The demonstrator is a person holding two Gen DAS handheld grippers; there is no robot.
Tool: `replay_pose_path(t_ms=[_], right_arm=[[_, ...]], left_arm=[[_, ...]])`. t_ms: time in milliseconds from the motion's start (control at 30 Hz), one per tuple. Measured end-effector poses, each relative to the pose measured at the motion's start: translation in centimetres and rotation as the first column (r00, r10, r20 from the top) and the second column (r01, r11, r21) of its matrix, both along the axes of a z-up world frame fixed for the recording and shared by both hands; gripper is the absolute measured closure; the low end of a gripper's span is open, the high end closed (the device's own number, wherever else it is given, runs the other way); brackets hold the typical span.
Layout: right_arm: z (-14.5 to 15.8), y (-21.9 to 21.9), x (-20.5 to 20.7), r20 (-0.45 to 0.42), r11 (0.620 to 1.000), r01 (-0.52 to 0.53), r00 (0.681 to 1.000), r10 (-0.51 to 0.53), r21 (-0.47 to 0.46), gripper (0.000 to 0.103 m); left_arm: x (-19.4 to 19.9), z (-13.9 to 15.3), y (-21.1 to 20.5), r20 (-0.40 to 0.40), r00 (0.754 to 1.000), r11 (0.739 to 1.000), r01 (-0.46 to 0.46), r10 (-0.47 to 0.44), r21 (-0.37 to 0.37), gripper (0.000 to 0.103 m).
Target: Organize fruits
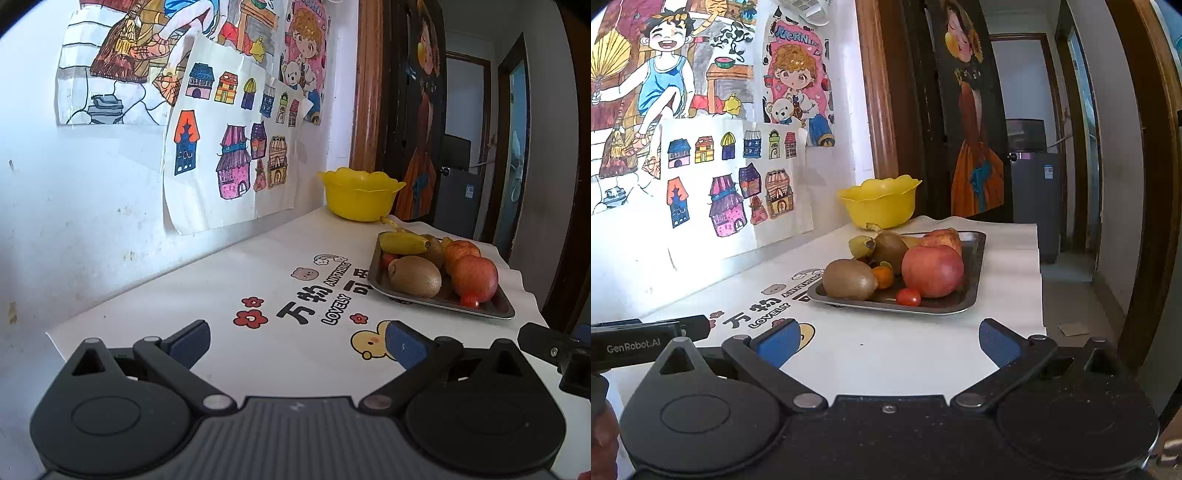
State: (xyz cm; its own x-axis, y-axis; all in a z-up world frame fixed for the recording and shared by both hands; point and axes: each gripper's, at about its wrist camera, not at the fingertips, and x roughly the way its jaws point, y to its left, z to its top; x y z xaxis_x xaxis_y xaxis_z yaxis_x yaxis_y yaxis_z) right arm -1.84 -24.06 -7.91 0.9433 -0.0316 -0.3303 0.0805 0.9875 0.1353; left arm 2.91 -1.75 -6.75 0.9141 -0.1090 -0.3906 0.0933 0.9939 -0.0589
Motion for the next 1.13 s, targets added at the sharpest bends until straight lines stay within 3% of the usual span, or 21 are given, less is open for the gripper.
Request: replay_pose_path(t_ms=[1133], right_arm=[[-0.04,0.00,0.03,-0.004,1.000,-0.007,1.000,0.007,-0.005,0.001]], left_arm=[[0.13,-0.03,-0.17,-0.004,1.000,1.000,-0.006,0.006,0.009,0.000]])
